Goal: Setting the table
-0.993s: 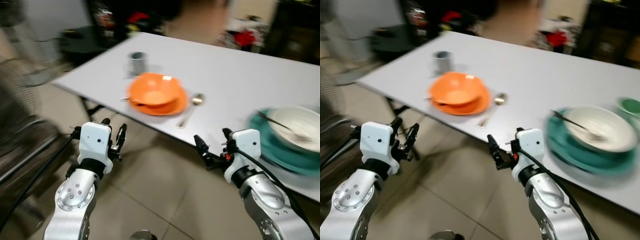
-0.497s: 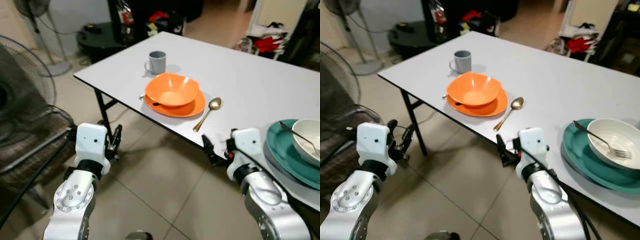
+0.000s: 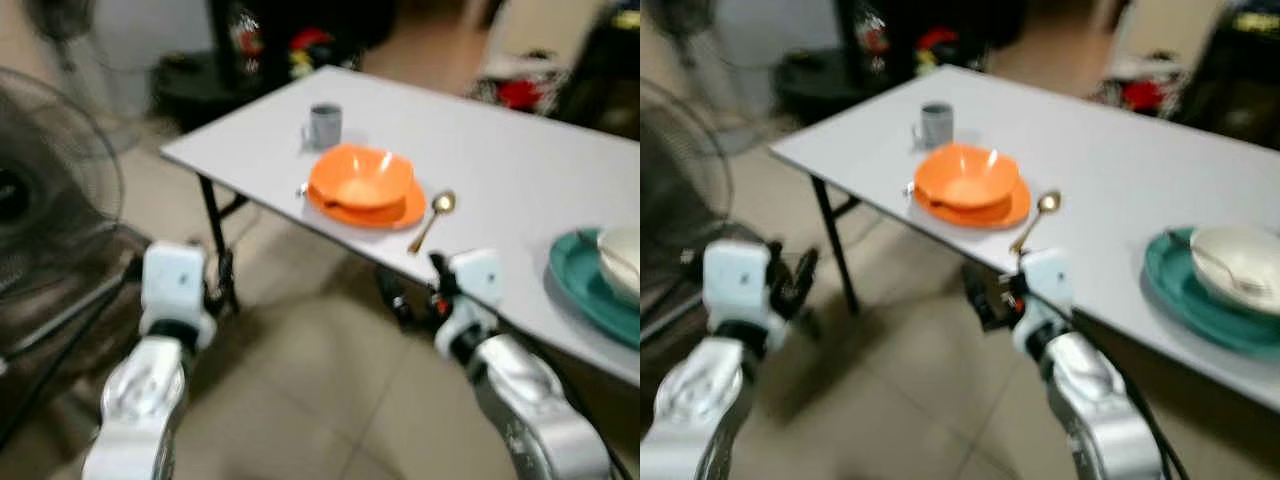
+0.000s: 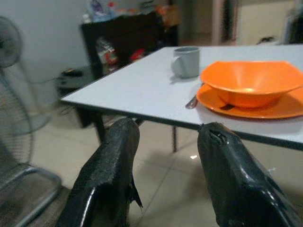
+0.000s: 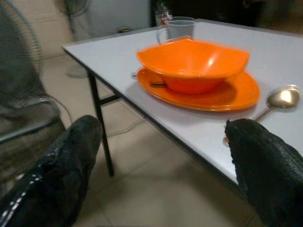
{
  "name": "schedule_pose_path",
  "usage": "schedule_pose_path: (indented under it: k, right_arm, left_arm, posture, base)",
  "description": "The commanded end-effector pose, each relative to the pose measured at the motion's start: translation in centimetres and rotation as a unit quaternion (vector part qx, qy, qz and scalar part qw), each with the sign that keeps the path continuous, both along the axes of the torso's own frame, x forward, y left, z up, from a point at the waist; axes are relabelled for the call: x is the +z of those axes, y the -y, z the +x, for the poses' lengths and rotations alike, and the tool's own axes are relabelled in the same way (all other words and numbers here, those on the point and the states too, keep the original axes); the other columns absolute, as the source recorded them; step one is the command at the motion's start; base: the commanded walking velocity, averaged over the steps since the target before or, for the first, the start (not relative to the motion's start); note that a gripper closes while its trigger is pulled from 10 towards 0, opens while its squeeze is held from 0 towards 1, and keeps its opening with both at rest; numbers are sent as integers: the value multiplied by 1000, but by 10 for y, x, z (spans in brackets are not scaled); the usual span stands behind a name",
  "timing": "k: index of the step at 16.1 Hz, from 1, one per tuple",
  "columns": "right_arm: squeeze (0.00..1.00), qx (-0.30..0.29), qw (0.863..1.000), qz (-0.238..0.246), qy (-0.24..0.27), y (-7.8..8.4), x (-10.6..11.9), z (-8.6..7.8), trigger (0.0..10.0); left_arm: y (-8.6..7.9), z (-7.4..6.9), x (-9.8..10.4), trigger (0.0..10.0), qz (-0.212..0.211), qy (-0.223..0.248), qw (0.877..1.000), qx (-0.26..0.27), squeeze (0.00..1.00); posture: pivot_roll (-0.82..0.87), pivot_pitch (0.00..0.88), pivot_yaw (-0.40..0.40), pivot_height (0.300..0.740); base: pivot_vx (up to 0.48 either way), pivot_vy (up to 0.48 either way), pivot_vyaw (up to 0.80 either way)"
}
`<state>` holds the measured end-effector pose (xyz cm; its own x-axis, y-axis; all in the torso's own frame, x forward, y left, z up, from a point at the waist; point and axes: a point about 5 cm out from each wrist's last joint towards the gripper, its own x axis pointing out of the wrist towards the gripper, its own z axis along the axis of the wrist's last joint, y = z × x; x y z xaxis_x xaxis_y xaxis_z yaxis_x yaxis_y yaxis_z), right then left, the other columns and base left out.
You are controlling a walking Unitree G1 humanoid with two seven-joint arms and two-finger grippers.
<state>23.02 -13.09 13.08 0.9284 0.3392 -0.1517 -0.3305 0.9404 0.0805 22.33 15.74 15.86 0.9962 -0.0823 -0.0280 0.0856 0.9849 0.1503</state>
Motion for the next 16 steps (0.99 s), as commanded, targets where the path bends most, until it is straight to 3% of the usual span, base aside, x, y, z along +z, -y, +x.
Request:
schedule_pose_path:
  k: [1, 11, 16]
  right_arm:
    - [0, 23, 1000, 10, 7, -6, 5, 1, 10000]
    - [0, 22, 1000, 9, 5, -6, 1, 2, 10000]
    - [0, -1, 1000, 22, 4, -3, 0, 3, 10000]
  left_arm:
    - [-7, -4, -3, 10000, 5, -11, 1000, 17, 0]
    - [-9, 2, 2, 10000, 20, -6, 1000, 13, 0]
    - [-9, 5, 4, 10000, 24, -5, 1000, 6, 0]
  posture:
    - [74, 0, 9, 740]
    - [85, 2, 13, 740]
    - [86, 7, 20, 740]
  base:
    - [0, 289, 800]
    - [0, 288, 774]
    - [0, 289, 0]
